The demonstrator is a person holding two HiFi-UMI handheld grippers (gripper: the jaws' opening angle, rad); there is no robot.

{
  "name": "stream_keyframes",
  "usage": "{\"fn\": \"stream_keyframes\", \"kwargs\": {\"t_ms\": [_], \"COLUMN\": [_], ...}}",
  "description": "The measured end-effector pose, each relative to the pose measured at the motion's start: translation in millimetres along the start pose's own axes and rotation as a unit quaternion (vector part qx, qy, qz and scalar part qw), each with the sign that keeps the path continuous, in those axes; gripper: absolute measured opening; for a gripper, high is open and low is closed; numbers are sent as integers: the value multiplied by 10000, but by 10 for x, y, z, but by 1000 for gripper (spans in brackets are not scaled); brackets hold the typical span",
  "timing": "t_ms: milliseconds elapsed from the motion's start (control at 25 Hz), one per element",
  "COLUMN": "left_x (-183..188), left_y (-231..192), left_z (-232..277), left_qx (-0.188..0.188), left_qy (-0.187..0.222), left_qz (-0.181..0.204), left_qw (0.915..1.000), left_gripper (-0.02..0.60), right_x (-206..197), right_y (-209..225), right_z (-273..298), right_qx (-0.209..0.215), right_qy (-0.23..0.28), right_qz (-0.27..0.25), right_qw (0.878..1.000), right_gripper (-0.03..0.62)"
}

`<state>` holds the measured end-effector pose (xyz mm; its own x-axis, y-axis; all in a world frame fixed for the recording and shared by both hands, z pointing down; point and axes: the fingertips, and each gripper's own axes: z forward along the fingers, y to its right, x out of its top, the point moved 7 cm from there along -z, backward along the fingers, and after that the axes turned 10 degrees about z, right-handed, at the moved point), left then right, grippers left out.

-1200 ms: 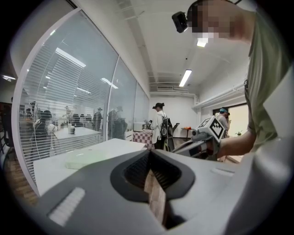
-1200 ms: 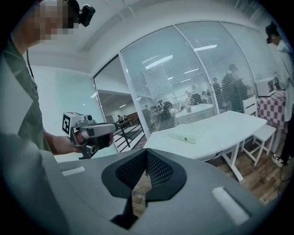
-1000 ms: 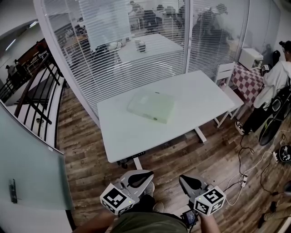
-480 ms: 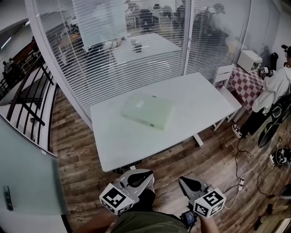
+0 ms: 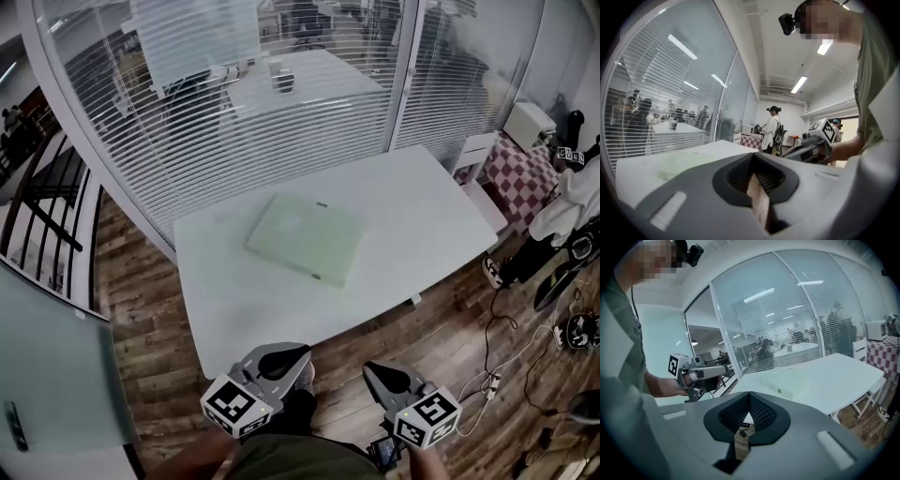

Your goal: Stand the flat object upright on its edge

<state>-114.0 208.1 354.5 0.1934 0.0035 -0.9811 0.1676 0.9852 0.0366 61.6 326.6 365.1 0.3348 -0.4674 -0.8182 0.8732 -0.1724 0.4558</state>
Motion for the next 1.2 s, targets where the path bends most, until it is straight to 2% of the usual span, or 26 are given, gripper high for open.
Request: {"fn": "stream_keyframes", "kwargs": {"t_ms": [280,560,920,1200], "left_x": [-81,-300,-499,-686], "left_y": [-591,-1219,-1747,-1961], "left_z": [364,660,842,904], "left_qx": [-156,-246,-85,118], "left_qy": [-130,-416,-582,-691], "left_qz": [-165,-543,-946,-1297], "left_qw": [9997,9974,9938,9891], "left_gripper": [0,0,0,0], "right_x": [337,691,1002,1104], "right_y": [325,632,961,1098], "right_z": [595,1250,1826,2131], "right_qx": [4,33,51,160], "right_qy": [-145,-266,-482,-829], "right_qz": [115,227,198,-111], "right_qw": [9998,9994,9986,9964], "right_gripper": [9,9,9,9]}}
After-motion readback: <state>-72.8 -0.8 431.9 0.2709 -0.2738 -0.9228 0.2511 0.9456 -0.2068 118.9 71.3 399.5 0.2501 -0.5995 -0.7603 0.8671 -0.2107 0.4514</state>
